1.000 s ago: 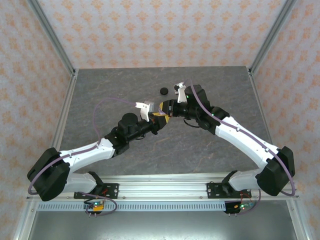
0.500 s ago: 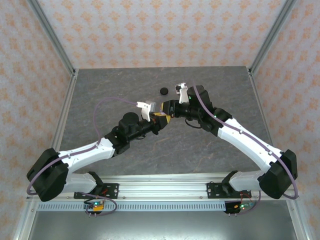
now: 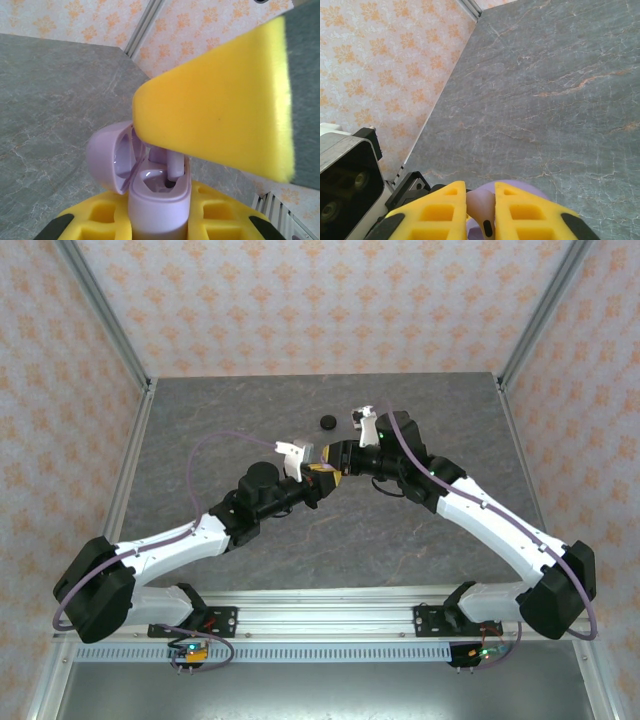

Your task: Insert the wireless bluetooth earbuds into the charging case

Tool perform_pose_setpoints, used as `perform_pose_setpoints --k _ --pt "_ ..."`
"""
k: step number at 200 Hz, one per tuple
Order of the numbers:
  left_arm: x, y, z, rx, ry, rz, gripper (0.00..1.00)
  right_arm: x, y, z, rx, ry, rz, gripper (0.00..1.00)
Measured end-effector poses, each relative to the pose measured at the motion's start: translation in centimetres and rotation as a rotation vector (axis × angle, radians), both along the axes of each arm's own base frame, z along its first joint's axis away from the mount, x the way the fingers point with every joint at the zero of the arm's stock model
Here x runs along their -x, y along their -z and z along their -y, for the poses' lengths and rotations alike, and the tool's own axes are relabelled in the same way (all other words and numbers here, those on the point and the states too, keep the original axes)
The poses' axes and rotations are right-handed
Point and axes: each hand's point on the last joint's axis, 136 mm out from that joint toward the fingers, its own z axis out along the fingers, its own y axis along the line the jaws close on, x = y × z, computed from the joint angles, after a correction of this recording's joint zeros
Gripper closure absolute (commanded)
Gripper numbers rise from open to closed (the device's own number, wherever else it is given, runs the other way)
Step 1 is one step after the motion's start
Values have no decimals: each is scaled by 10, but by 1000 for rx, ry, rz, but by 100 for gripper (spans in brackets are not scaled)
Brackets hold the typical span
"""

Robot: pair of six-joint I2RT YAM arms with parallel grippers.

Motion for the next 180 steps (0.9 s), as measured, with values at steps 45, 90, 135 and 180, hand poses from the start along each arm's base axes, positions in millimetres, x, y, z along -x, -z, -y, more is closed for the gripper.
perform_pose_setpoints --k 45,90,135,180 --pt "0 -2 0 2 0 1 82 0 -1 1 3 6 7 91" --pt "1 -5 -1 7 0 7 82 2 -4 3 0 4 16 92" --pt "3 -6 1 6 7 5 82 5 -4 6 -3 7 22 94" --pt "2 -8 1 4 8 2 81 5 -5 8 2 9 36 94"
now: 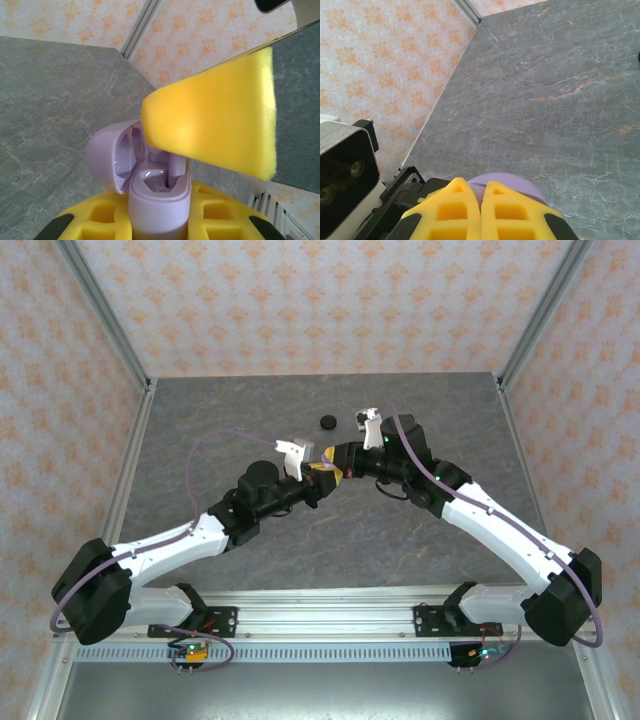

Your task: Insert the wireless bluetooth earbuds into the charging case

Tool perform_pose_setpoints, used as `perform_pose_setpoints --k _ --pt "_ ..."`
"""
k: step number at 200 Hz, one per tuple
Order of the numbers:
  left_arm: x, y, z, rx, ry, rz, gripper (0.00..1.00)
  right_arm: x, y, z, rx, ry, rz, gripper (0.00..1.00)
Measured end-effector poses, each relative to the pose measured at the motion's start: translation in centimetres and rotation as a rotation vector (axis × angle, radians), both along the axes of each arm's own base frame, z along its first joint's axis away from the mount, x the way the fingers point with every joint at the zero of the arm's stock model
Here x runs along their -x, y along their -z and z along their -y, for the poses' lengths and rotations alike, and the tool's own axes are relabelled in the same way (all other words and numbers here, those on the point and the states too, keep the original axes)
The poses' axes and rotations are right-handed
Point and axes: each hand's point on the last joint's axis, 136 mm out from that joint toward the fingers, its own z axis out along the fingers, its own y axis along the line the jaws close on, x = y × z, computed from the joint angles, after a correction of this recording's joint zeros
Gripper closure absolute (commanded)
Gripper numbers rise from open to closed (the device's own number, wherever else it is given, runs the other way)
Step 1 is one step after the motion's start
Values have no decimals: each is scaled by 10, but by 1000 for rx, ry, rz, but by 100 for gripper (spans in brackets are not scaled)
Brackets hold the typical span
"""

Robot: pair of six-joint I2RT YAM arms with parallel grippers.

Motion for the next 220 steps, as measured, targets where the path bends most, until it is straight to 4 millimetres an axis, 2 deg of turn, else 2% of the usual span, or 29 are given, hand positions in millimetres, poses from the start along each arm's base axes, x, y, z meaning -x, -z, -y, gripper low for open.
perform_pose_setpoints --k 60,110,172,220 --pt "1 -2 2 -14 12 13 81 4 -4 0 9 -19 33 81" --pt "3 0 3 -54 34 38 81 8 -4 0 15 -38 32 77" --pt "4 -4 2 -90 45 103 81 26 -7 0 16 -96 22 71" --pt "5 -4 3 -121 63 145 82 28 -7 2 25 -96 20 69"
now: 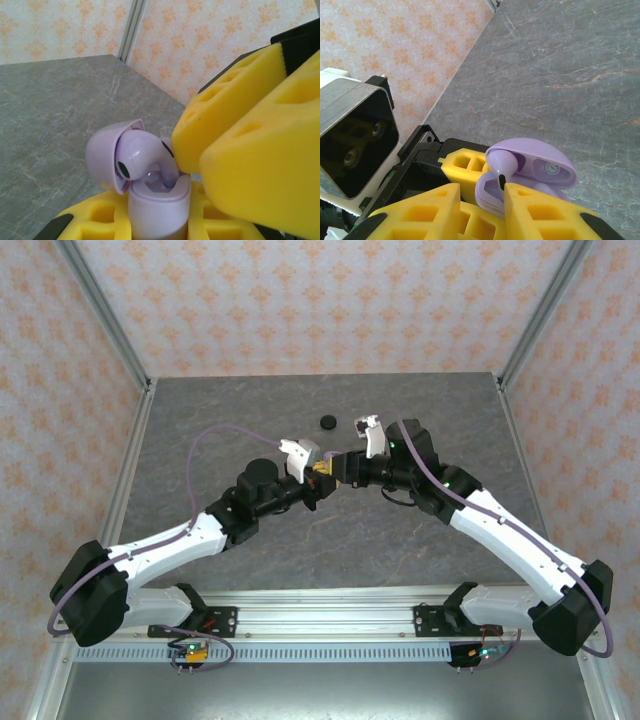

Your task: Insert the wireless bluetooth earbuds into the charging case

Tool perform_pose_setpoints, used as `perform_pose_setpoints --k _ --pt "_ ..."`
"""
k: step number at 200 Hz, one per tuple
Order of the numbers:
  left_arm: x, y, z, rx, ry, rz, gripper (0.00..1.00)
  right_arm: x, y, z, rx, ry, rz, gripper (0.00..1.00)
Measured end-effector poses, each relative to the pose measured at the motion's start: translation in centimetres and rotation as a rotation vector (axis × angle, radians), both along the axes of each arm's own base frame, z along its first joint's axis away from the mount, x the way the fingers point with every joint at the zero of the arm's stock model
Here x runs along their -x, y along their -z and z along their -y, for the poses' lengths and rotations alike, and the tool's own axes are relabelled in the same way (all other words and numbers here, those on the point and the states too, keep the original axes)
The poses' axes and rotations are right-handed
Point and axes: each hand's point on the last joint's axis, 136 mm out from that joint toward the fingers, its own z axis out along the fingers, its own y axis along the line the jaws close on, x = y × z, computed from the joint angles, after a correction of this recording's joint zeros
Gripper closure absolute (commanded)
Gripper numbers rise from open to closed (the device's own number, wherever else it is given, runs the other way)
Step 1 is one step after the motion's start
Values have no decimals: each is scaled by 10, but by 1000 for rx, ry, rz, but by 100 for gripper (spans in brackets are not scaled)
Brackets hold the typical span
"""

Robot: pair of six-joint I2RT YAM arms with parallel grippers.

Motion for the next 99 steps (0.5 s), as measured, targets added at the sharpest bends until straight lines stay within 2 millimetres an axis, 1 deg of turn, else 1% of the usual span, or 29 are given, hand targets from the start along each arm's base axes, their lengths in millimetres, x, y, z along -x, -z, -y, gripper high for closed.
perform_pose_setpoints --k 43,74,91,99 --pt "3 0 2 -32 24 42 83 1 1 6 24 22 -11 66" --pt "5 1 1 -60 36 78 83 2 -5 9 31 29 -14 66" --pt "6 2 1 -82 44 104 83 3 -10 10 33 32 -11 69" --pt "7 3 1 -97 50 114 83 3 -13 11 34 35 -9 72"
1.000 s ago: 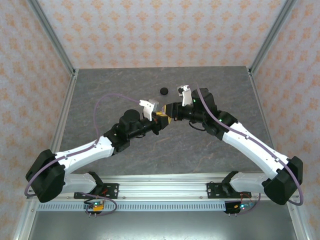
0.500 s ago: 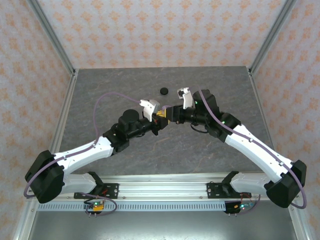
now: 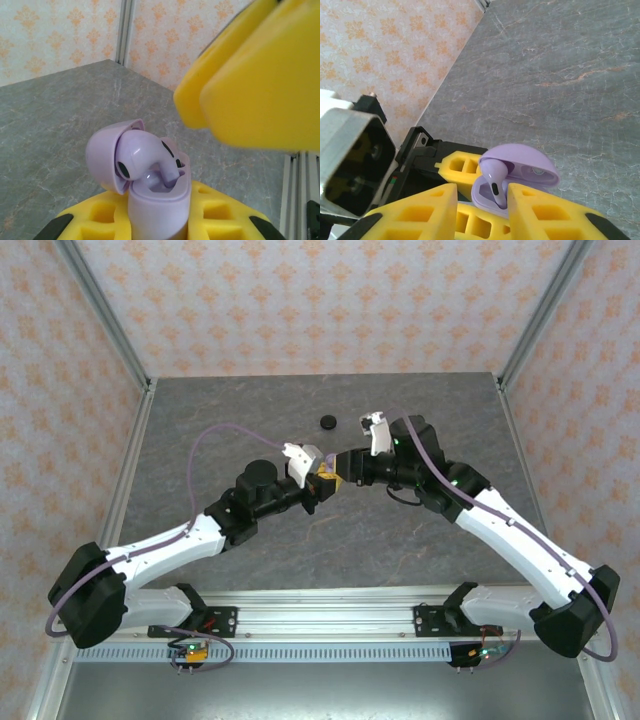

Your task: Insert the wireless bluetooth earbuds into the charging case

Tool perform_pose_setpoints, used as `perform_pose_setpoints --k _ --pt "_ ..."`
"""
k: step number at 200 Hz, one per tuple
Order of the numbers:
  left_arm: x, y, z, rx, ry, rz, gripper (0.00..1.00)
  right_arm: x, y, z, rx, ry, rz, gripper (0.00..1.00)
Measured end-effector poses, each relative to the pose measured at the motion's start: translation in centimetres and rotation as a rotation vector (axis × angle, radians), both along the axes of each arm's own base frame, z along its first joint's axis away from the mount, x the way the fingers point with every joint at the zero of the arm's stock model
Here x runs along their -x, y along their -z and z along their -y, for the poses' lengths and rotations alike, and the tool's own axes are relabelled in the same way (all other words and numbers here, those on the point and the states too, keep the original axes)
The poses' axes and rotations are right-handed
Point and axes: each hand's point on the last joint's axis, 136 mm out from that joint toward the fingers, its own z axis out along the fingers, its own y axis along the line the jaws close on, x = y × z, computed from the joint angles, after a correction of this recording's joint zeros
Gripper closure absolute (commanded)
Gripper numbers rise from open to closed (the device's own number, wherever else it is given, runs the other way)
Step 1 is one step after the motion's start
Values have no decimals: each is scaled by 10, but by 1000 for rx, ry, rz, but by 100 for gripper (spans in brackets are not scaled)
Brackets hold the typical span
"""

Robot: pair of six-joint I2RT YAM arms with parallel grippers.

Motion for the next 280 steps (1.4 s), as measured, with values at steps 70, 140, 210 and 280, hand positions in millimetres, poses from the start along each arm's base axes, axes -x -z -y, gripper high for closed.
perform_pose_setpoints --k 70,140,210,280 --pt "4 16 -2 -99 24 21 84 -2 -3 0 45 2 -32 77" --pt "10 12 -1 -95 51 33 84 -6 22 -3 110 0 -110 80" --pt "11 12 -1 -95 55 31 85 -4 23 -2 133 -10 -118 83" --pt "10 11 -1 -90 54 30 85 3 25 -1 156 -42 -130 84"
